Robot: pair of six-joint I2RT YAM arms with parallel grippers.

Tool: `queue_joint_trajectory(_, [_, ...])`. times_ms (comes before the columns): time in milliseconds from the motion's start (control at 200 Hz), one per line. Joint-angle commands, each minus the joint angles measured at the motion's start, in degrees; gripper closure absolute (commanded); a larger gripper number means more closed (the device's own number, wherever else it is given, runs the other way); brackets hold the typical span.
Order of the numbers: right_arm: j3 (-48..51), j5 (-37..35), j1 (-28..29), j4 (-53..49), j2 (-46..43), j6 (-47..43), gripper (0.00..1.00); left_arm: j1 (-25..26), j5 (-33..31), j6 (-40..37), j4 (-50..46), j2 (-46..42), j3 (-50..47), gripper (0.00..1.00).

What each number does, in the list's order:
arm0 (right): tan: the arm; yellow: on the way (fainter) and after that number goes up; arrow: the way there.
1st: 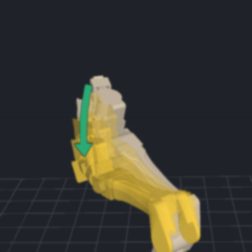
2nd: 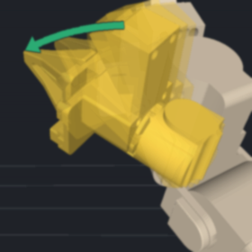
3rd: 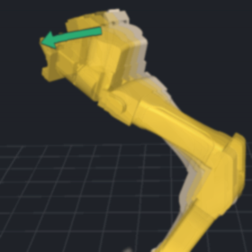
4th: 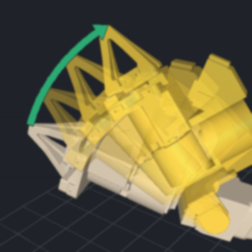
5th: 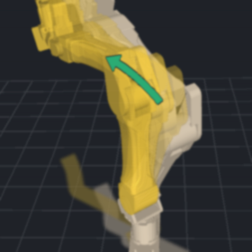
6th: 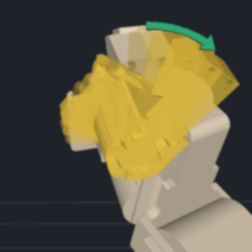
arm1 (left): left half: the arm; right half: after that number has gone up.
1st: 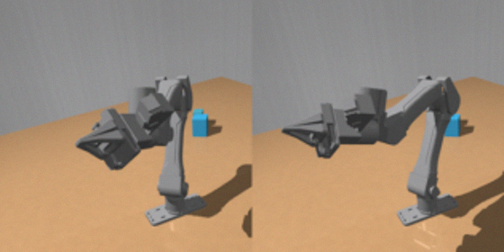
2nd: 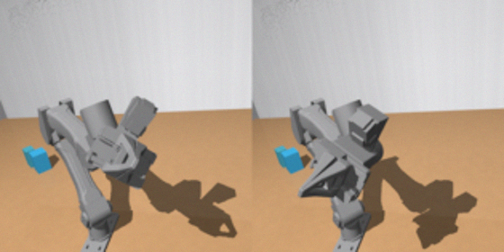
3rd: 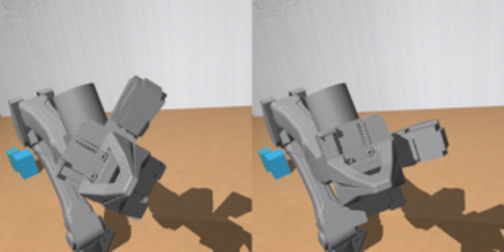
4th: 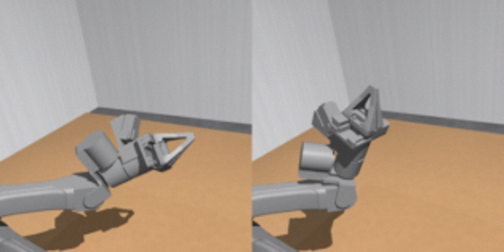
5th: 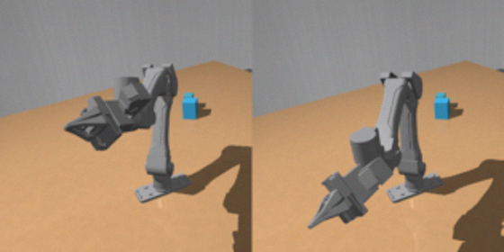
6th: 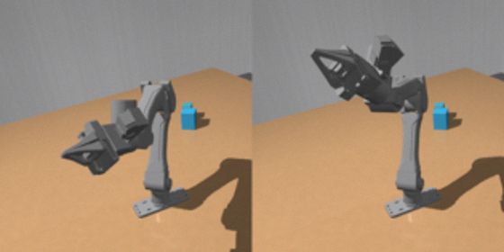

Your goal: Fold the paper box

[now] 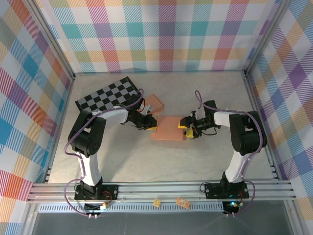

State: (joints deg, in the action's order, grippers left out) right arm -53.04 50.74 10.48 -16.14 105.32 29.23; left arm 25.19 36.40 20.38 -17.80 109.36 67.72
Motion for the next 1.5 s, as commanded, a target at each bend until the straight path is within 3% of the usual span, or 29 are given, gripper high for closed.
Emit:
queue_joint_trajectory(0, [-0.98, 2.97, 0.73, 2.71, 0.55, 0.15, 0.32, -0.73, -4.04, -1.39, -3.79, 1.21, -1.95, 0.86])
queue_joint_trajectory(255, [1.55, -7.26, 0.63, 0.03, -6.03, -1.45, 0.30, -1.08, -5.62, -2.73, -5.54, 1.29, -2.77, 0.87])
queue_joint_trajectory(615, [1.44, -10.16, 0.33, -0.20, -4.89, -2.47, 0.29, -1.69, -6.94, -4.64, -8.20, 1.56, -2.95, 0.88])
queue_joint_trajectory(875, [1.09, -2.51, 1.61, 8.28, -2.08, 1.59, 0.28, -1.84, -5.44, -4.83, -7.33, 1.61, -3.09, 0.88])
queue_joint_trajectory(1225, [-1.63, -0.17, 4.64, 12.27, 1.65, 5.38, 0.33, -1.85, -5.19, -4.38, -6.51, 1.74, -2.86, 0.87])
queue_joint_trajectory(1330, [-1.82, -0.21, 6.04, 13.81, 1.60, 7.47, 0.35, -1.83, -5.29, -3.76, -5.54, 0.56, -2.95, 0.83])
queue_joint_trajectory(1495, [-0.98, -1.86, 6.39, 13.71, -0.04, 12.74, 0.41, -1.73, -7.95, -1.41, -2.20, -6.59, -2.34, 0.65])
